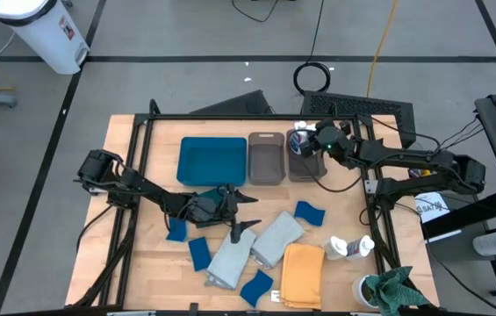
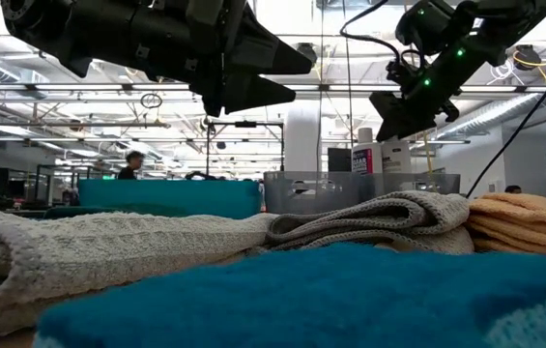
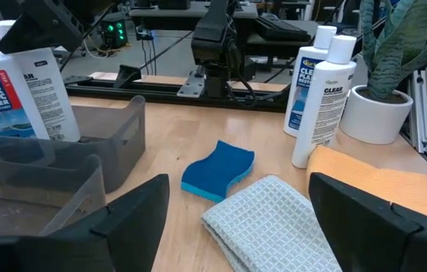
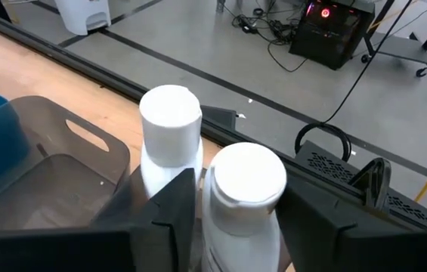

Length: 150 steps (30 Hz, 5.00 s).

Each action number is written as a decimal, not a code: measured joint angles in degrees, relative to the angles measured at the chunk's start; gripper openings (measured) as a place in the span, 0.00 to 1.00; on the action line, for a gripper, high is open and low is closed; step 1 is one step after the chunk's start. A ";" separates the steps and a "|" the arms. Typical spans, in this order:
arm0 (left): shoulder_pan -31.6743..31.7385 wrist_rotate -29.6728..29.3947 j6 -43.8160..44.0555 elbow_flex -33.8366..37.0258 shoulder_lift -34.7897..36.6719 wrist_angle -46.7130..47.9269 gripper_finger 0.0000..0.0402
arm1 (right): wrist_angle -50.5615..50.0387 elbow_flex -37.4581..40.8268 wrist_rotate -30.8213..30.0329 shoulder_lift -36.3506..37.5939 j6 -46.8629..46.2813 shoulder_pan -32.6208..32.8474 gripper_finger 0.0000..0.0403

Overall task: Pick & Place Kitchen Items
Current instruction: Put the white plastic restorer bottle into the right black bin

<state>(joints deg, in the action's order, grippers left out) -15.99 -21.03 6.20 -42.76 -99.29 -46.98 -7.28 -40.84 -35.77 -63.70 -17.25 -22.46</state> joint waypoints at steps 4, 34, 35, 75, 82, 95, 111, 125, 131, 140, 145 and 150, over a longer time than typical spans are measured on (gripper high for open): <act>0.00 0.01 0.00 0.00 0.00 0.00 0.81 | -0.32 0.00 -0.01 0.02 0.11 0.07 0.42; 0.00 0.08 0.02 -0.02 -0.02 0.02 0.81 | -7.35 0.02 -4.72 12.87 9.00 12.09 0.56; 0.02 0.08 0.01 -0.02 -0.01 0.02 0.81 | -7.52 0.02 -4.71 12.86 8.99 12.09 0.56; 0.02 0.08 0.00 -0.02 -0.02 0.01 0.81 | -63.74 -43.75 9.24 -12.26 -30.01 63.58 0.62; 0.01 0.08 0.01 -0.02 -0.02 0.02 0.81 | -76.94 -44.39 34.88 -13.72 -59.14 66.09 0.55; 0.02 0.07 0.00 -0.02 -0.02 0.00 0.81 | -82.83 -44.39 38.90 -9.89 -74.40 68.51 0.46; 0.00 0.08 0.00 -0.02 -0.02 0.02 0.81 | -77.85 -36.92 42.05 -10.29 -74.96 70.90 0.40; 0.01 0.08 0.00 -0.02 -0.02 0.02 0.81 | -77.15 -35.21 45.08 -10.25 -76.55 72.08 0.29; 0.01 0.08 0.00 -0.02 -0.02 0.02 0.81 | -77.27 -35.23 46.29 -10.19 -76.58 72.08 0.17; 0.02 0.08 0.00 -0.02 -0.02 0.02 0.81 | -81.43 -35.27 45.98 -9.17 -73.16 71.97 0.17; 0.02 0.08 0.00 -0.02 -0.02 0.02 0.81 | -83.15 -35.97 41.30 -5.53 -72.53 71.47 0.17; 0.02 0.08 0.00 -0.02 -0.02 0.02 0.81 | -82.70 -36.15 34.23 -1.49 -68.79 70.02 0.17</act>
<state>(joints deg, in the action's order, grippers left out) -15.97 -20.95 6.20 -42.78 -99.31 -46.97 -89.98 -76.99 -1.54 -65.19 -86.04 47.56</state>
